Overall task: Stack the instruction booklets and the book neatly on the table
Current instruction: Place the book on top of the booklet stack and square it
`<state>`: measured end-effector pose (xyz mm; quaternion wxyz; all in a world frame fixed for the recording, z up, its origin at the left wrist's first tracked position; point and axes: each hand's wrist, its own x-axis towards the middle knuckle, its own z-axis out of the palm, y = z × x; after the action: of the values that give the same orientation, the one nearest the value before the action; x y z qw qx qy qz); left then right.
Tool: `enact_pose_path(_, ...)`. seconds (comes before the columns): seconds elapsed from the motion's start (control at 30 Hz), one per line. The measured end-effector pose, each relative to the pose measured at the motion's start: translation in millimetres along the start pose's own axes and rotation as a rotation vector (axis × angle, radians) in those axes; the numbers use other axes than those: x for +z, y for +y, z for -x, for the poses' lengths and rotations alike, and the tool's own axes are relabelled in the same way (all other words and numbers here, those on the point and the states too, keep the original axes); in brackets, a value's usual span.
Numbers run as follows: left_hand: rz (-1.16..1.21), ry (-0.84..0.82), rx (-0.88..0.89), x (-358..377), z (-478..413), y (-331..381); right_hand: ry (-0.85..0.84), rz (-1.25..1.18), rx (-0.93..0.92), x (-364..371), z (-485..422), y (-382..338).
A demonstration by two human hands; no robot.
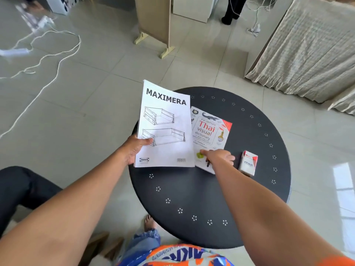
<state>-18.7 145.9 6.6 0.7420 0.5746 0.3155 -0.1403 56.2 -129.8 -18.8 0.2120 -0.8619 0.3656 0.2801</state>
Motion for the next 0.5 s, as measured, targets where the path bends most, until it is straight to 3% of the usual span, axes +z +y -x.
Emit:
enact_pose_path(0.23,0.029,0.026,-0.005,-18,2,-6,-0.012,-0.040,0.066,4,-10,-10)
enact_pose_path(0.37,0.027,0.049,0.001,-23,4,-3,-0.053,-0.375,0.069,11,-14,-8)
enact_pose_path(0.5,0.024,0.064,-0.006,-25,7,-1,-0.146,-0.533,0.013,2,-16,-1)
